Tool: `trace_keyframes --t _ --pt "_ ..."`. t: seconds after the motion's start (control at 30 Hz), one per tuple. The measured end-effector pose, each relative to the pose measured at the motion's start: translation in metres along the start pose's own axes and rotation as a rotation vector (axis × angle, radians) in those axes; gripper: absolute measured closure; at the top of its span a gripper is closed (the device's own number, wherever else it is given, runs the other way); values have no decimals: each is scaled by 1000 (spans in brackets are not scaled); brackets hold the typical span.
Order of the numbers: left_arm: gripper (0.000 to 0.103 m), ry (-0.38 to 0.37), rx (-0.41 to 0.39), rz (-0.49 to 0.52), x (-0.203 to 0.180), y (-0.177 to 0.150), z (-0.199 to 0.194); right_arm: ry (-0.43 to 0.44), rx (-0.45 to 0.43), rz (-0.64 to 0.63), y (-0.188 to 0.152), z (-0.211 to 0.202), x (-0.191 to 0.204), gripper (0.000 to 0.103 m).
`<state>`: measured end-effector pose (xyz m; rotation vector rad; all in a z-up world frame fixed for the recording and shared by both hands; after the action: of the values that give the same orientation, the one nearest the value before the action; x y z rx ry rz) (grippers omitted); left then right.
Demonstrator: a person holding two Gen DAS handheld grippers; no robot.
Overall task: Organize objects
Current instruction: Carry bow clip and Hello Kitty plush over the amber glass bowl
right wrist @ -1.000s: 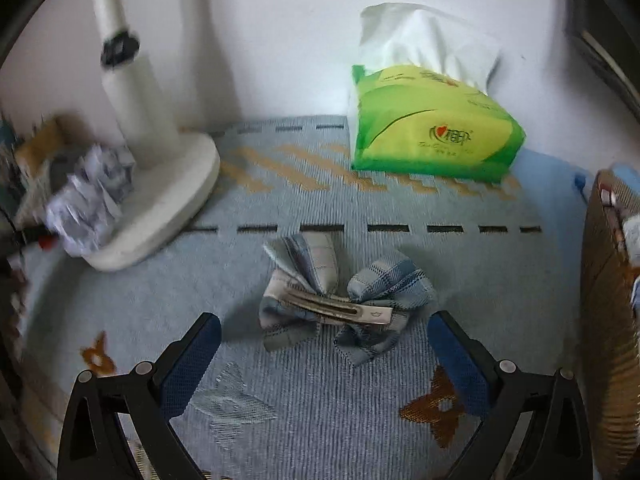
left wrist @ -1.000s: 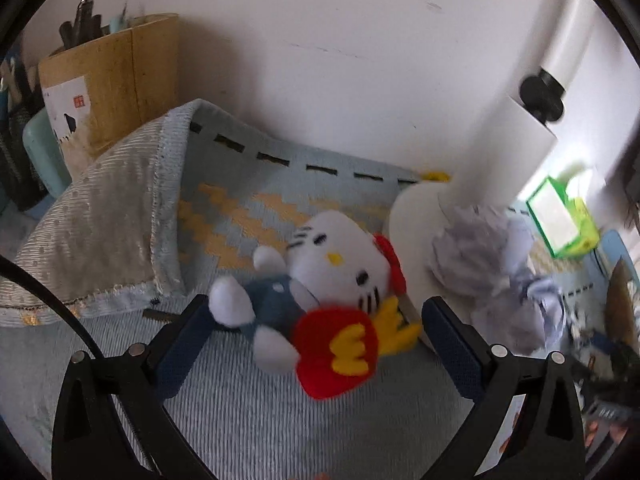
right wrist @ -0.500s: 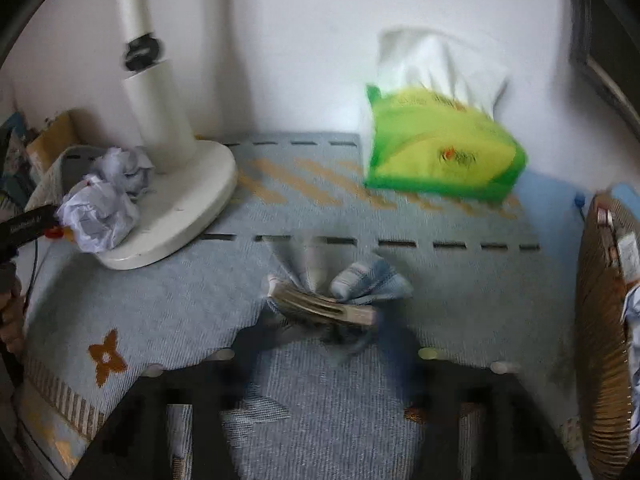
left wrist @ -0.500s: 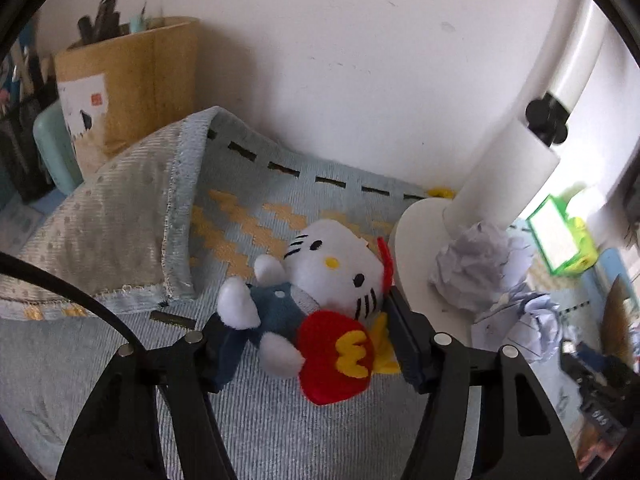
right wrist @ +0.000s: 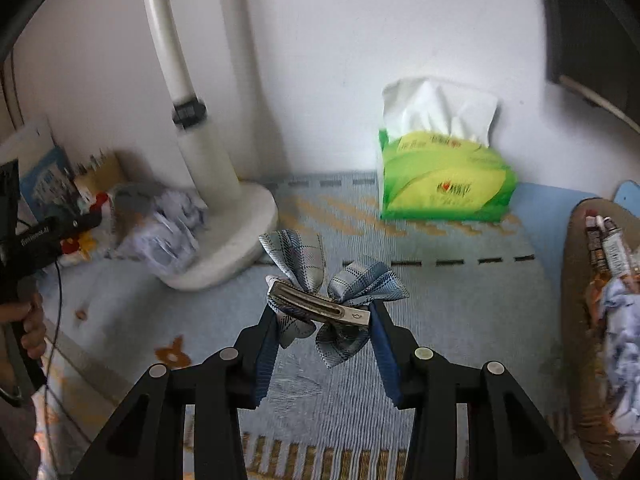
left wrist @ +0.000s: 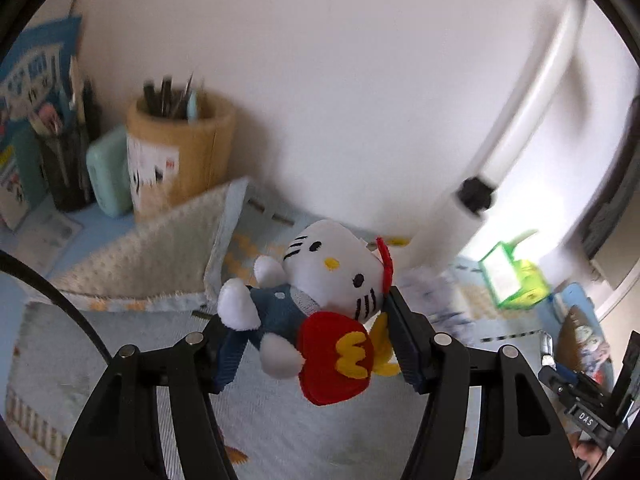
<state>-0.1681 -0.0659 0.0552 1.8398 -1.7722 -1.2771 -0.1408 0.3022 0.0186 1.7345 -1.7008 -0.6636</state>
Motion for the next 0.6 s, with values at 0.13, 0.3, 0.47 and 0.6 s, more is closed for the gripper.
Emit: trace_keyframes --t 0.13,0.3,0.47,0.6 --pt "42 -29 -56 30 -30 12 -24 11 -57 11 13 -30 -5 60" --pt "41 -90 -127 86 -77 29 -49 17 -153 23 33 -73 -11 60" --pt "41 -180 -182 188 -151 33 -68 -17 -257 26 47 -131 -33 60" --pt "40 -234 -203 274 -205 27 -69 -43 -299 56 48 -162 -61 60"
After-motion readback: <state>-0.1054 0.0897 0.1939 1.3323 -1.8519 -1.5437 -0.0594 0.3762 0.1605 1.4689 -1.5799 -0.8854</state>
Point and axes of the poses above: each gripper's, at about its wrist camera, not at the fingertips, and z roughly the way its jaws point, x to its left, y to its top, the point moved 5 cm from there along z, roughly the way its jaws point, and after that the axes turned 6 degrees about -y, right-handed, at the moved point
